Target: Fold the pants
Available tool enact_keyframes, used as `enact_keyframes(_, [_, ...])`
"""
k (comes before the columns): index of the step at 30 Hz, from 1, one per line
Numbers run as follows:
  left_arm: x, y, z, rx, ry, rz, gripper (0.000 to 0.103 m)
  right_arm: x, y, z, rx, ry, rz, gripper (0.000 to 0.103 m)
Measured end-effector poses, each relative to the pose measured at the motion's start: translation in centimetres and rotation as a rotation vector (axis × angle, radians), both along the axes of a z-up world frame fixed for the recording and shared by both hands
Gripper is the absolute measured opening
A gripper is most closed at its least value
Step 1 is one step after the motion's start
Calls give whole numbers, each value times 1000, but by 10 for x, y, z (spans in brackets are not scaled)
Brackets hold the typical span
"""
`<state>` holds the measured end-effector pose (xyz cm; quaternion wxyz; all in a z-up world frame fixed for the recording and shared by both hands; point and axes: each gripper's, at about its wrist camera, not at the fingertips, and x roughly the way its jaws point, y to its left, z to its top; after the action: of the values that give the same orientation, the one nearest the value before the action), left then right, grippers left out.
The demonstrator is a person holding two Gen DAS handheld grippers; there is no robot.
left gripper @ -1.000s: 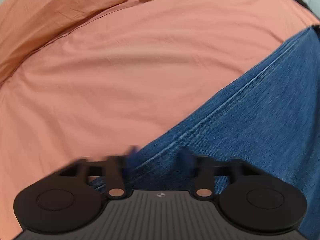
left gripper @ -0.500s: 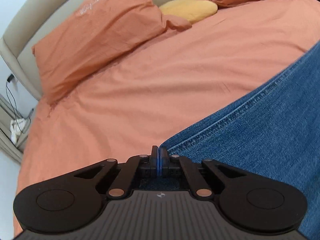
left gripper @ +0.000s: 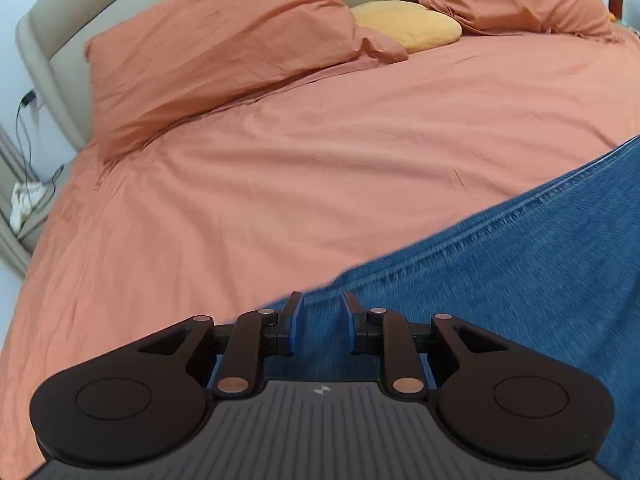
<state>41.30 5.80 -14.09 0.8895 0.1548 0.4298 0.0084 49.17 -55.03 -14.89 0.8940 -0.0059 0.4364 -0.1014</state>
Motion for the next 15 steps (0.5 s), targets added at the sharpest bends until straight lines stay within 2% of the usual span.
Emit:
enact_keyframes(3, [-15, 9, 2, -19, 23, 34, 27, -34, -20, 2, 140, 0, -89, 30])
enact_keyframes(6, [-31, 19, 4, -22, 38, 74, 27, -60, -29, -9, 264, 13, -157, 29])
enact_keyframes(9, [-48, 26, 8, -32, 58, 103, 27, -71, -31, -22, 359, -4, -215, 29])
enact_keyframes(12, [-61, 30, 8, -2, 77, 113, 27, -69, -36, -37, 445, 5, -280, 27])
enact_keyframes(13, [-64, 32, 6, 12, 96, 123, 27, -68, -36, -41, 458, 1, -307, 24])
enact_keyframes(14, [-64, 34, 2, 25, 117, 136, 27, -68, -37, -41, 471, -6, -319, 7])
enact_keyframes(15, [-65, 38, -2, 32, 140, 153, 27, -66, -37, -40, 480, -12, -319, 3])
